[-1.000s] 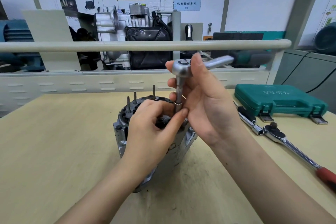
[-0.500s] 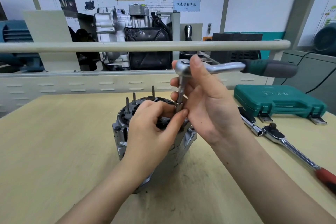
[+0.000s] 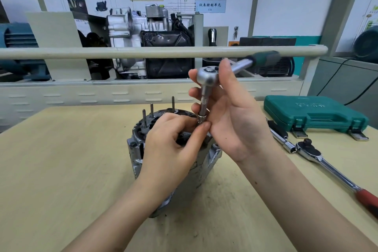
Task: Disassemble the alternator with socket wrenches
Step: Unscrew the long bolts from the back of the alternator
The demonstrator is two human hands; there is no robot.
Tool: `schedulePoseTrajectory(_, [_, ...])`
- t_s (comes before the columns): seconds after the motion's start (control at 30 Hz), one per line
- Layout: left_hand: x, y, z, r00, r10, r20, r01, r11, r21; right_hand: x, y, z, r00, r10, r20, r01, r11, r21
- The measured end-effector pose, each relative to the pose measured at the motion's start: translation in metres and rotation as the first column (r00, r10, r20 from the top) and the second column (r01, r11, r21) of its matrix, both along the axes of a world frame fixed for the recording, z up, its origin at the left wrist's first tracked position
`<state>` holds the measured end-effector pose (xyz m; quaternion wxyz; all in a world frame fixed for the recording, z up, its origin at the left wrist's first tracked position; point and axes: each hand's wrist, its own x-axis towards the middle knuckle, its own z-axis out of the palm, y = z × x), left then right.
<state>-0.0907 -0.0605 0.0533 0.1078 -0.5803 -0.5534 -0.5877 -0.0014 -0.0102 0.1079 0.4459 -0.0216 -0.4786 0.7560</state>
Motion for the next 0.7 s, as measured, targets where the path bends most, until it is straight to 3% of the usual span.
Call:
schedulePoseTrajectory(0.13, [0.0015, 0.0009, 0.0001, 0.999, 0.024, 0.024, -0.024, 1.000, 0.000, 0.0021, 0.0019, -0.0005, 0.998, -0.051, -0.033, 0.050, 0.999, -0.014])
schedulePoseTrajectory(0.47, [-0.0003, 0.0010, -0.0040, 0.998, -0.048, -0.043, 0.049, 0.999, 0.009, 0.0020, 0.0023, -0.0006, 0.999, 0.029, 0.039, -0.031, 0.998, 0.054])
schedulePoseTrajectory(0.7, [0.0003, 0.0026, -0.0042, 1.000, -0.001, 0.001, 0.001, 1.000, 0.026, 0.0006, 0.0003, -0.0010, 1.000, 0.013, 0.013, -0.014, 0.999, 0.039])
